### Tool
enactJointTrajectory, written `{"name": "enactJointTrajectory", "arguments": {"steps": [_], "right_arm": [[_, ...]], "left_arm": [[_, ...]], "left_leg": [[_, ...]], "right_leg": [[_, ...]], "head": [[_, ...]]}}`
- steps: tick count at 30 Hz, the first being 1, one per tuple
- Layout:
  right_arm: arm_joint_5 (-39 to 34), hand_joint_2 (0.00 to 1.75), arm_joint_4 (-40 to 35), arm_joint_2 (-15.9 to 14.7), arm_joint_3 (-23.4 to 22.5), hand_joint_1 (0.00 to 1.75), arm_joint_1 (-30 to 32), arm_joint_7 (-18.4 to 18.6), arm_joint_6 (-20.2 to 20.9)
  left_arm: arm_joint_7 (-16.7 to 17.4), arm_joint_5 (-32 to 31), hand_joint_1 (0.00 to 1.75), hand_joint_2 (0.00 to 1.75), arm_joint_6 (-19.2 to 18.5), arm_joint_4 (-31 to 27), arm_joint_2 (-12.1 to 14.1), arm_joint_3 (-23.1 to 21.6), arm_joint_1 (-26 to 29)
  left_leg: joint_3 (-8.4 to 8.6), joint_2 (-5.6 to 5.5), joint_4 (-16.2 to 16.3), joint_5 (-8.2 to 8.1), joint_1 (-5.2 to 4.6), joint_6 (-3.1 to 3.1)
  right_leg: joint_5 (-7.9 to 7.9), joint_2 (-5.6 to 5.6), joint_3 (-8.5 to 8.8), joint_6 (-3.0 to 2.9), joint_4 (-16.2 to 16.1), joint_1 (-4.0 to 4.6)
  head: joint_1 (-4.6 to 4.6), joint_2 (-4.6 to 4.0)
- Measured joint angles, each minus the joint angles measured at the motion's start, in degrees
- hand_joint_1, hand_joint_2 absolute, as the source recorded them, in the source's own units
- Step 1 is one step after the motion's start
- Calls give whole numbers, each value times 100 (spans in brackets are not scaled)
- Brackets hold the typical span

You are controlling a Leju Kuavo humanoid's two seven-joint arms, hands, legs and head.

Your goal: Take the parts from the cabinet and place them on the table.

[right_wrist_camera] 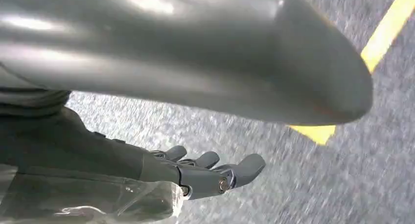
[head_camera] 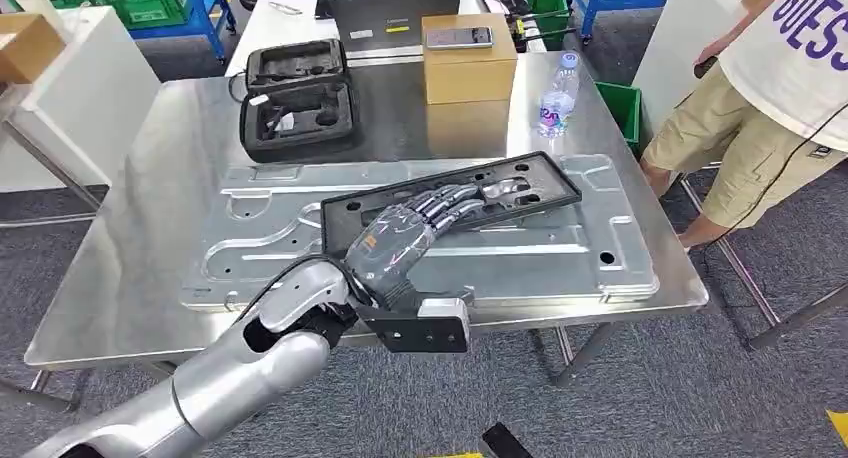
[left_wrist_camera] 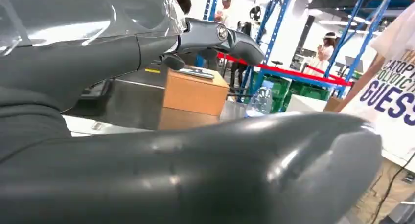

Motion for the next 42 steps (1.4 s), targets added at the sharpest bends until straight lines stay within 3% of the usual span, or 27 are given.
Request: {"name": "enactJointTrajectory", "arguments": {"steps": [1, 2, 4, 6, 8, 10, 11, 12, 13, 15, 17, 18, 21, 23, 24, 26, 27, 28, 31, 32, 34, 36, 37, 38, 40, 41, 42], "right_arm": [[0, 0, 2, 7, 2, 0, 8, 2, 0], [0, 0, 2, -4, 0, 0, 9, 0, 0], [2, 0, 2, -11, 0, 0, 15, 2, 0], [2, 0, 2, -22, 0, 0, 30, 2, -2], [2, 0, 2, -24, 0, 0, 46, 2, 0], [2, 0, 2, -28, 0, 0, 51, 0, 0], [4, 0, 2, -29, 0, 0, 44, 0, 0], [4, 0, 0, -15, 2, 0, 32, 0, -2], [2, 0, 0, -18, 0, 0, 35, -4, -2], [2, 0, 2, -20, 0, 0, 53, 2, -2], [2, 0, 2, -15, 0, 0, 49, 2, -2], [0, 0, 2, -20, 0, 0, 38, 7, -2], [0, 0, 2, -18, 0, 0, 46, 7, -2], [0, 0, 2, -22, 0, 0, 47, 9, -2], [0, 0, 2, -22, 0, 0, 47, 9, -2], [-2, 0, 2, -20, 0, 0, 48, 11, -2], [0, 0, 0, -15, 0, 0, 47, 15, -2], [-2, 0, 0, -11, 0, 0, 38, 22, -2], [2, 0, 0, 22, 0, 0, 35, 37, -2], [2, 0, 0, 28, 0, 0, 47, 52, -2], [2, 0, 0, 24, 0, 0, 45, 63, -2], [4, 0, 0, 22, 0, 0, 43, 76, -2], [4, 0, 0, 24, 0, 0, 50, 81, 0], [4, 0, 0, 24, 0, 0, 57, 87, -2], [2, 0, 0, 22, 0, 0, 62, 92, -2], [2, 0, 0, 22, 0, 0, 55, 94, -2], [2, 0, 0, 20, 0, 0, 45, 94, -2]], "left_arm": [[0, 0, 0, 0, 0, 0, 0, -2, 6], [0, 15, 0, 0, -2, 0, 0, -2, 1], [-2, 31, 0, 0, -4, 0, -2, -11, 24], [-24, 70, 0, 0, -18, 0, -2, -37, 97], [-81, 157, 0, 0, -59, 0, 0, -48, 169], [-199, 315, 0, 0, -129, 2, 2, -48, 253], [-260, 413, 0, 0, -168, 4, 2, -48, 283], [-328, 492, 0, 0, -208, 11, 0, -48, 316], [-386, 566, 0, 0, -253, 26, -2, -52, 364], [-570, 751, 0, 0, -363, 85, -11, -74, 520], [-746, 905, 0, 0, -466, 217, -22, -105, 686], [-811, 949, 0, 0, -505, 275, -35, -118, 751], [-916, 986, 0, 0, -527, 444, -63, -173, 905], [-925, 986, 0, 0, -535, 558, -70, -206, 968], [-925, 1008, 0, 0, -564, 603, -77, -219, 986], [-940, 1111, 0, 0, -722, 735, -144, -232, 1019], [-995, 1150, 0, 0, -770, 831, -193, -236, 1046], [-1090, 1191, 0, 0, -794, 961, -266, -243, 1096], [-1349, 1287, 0, 0, -826, 1515, -422, -273, 1285], [-1394, 1287, 0, 0, -837, 1719, -489, -288, 1356], [-1438, 1287, 0, 0, -848, 2075, -603, -306, 1449], [-1447, 1300, 0, 0, -885, 2500, -710, -326, 1576], [-1445, 1322, 0, 0, -901, 2654, -730, -332, 1649], [-1438, 1353, 0, 0, -920, 2825, -747, -341, 1711], [-1429, 1373, 0, 0, -940, 3030, -780, -352, 1791], [-1425, 1377, 0, 0, -946, 3213, -809, -367, 1835], [-1423, 1388, 0, 0, -953, 3296, -831, -367, 1852]], "left_leg": [[13, 5, -120, 112, 46, 47], [7, 21, -173, 191, 64, 32], [-103, 31, -182, 279, 71, 99], [-220, 35, -169, 360, 70, 98], [-325, 36, -151, 425, 76, 83], [-472, 33, -87, 488, 102, 34], [-529, 32, -19, 500, 116, 13], [-609, 35, 23, 514, 99, -23], [-634, 36, 67, 525, 86, -38], [-659, 35, 95, 593, 97, -97], [-732, 33, 126, 579, 123, -143], [-816, 26, 290, 349, 132, -194], [-1243, 26, 1668, -515, 185, -299], [-1235, 26, 1995, -548, 189, -300], [-1044, 25, 1766, -418, 189, -284], [-313, 21, 644, -44, 166, -211], [-17, 14, 132, -54, 138, -153], [69, 20, -56, -94, 99, -138], [14, 8, -47, 22, 33, -58], [26, 23, -186, 129, 78, 2], [-27, 39, -234, 244, 96, 51], [-127, 51, -228, 329, 84, 85], [-187, 57, -219, 372, 79, 85], [-245, 62, -209, 410, 79, 80], [-342, 63, -178, 462, 86, 66], [-443, 57, -130, 504, 99, 40], [-499, 51, -71, 518, 104, 18]], "right_leg": [[-2, 2, -13, 25, -11, 7], [-124, -1, -65, 26, 62, 3], [-753, 3, -313, 50, 789, 17], [-1140, 2, -568, 91, 1640, 19], [-1029, 1, -503, 117, 1750, 4], [-569, 0, 130, 146, 849, -23], [-476, -3, 478, 175, 316, -39], [-690, 6, 653, 187, 40, -8], [-604, 37, 596, 74, 35, 31], [-591, 33, 546, 28, 58, 36], [-505, 22, 478, -95, 32, 16], [-458, 23, 410, -153, 33, 19], [-331, 15, 243, -199, 37, 34], [-254, 10, 141, -195, 39, 43], [-216, 11, 98, -192, 39, 46], [-144, 16, 31, -168, 37, 47], [-113, 15, 7, -148, 35, 37], [-69, 12, -26, -101, 28, 43], [64, 14, -18, 19, -65, -18], [65, 24, -25, 62, -86, 8], [-393, 9, -171, 58, 300, 15], [-1002, 9, -493, 83, 1291, 20], [-1133, 8, -597, 101, 1675, 22], [-1091, 8, -582, 109, 1797, 19], [-835, 7, -317, 117, 1493, 14], [-522, 6, 161, 118, 775, 7], [-457, 6, 522, 122, 218, -3]], "head": [[0, 0], [0, 0], [31, 0], [37, 0], [39, 0], [39, 0], [39, 0], [46, 0], [44, 0], [42, 0], [48, 0], [27, 0], [11, 0], [11, 0], [9, 0], [9, 0], [9, 0], [13, 0], [11, 0], [13, 0], [28, 0], [53, 0], [57, 0], [57, 0], [57, 0], [59, 0], [59, 0]]}}
